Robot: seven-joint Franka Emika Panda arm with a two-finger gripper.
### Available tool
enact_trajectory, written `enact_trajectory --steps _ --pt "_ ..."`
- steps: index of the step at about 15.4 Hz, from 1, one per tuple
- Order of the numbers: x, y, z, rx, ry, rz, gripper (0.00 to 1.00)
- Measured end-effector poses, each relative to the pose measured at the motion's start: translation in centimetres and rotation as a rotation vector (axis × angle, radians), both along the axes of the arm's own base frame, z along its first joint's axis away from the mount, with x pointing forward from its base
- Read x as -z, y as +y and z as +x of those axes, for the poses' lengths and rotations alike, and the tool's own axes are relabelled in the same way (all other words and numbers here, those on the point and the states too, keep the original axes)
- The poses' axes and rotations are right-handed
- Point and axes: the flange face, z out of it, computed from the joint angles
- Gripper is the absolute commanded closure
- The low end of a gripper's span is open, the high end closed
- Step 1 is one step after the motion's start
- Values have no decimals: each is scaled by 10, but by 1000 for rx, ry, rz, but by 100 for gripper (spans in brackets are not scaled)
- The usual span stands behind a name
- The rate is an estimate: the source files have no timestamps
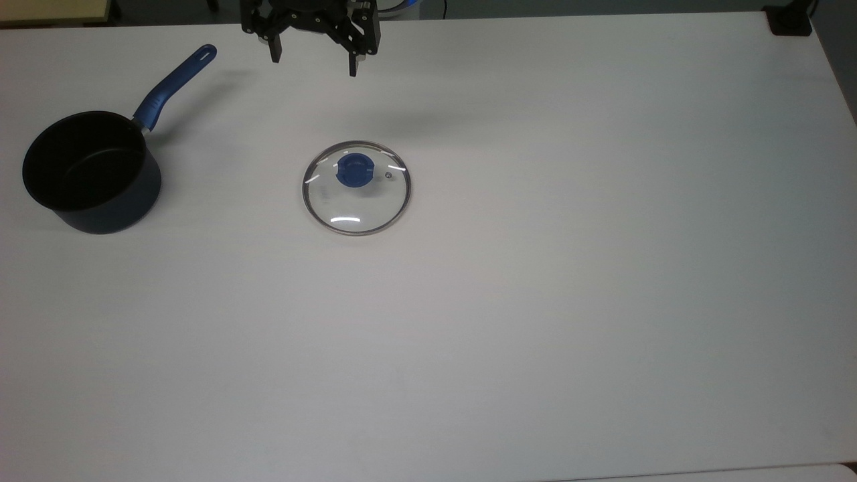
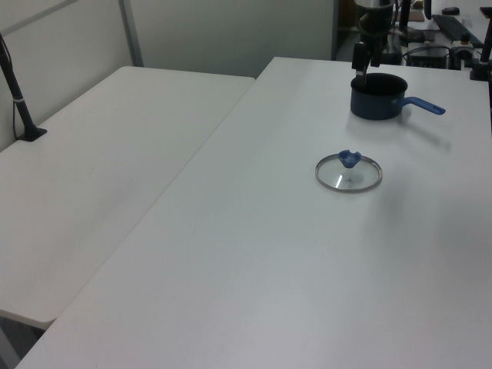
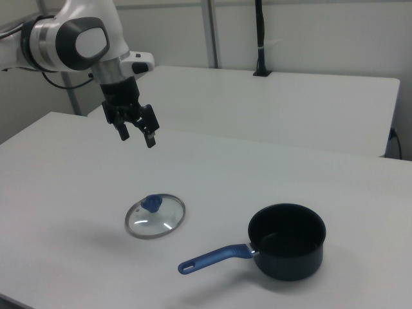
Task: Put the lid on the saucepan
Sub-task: 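Move the gripper down over the glass lid's blue knob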
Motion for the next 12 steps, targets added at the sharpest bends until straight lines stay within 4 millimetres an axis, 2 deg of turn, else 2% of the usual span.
enact_trajectory --steps 9,12 --pt "4 0 2 0 8 -1 0" --pt "11 0 6 -1 13 -2 0"
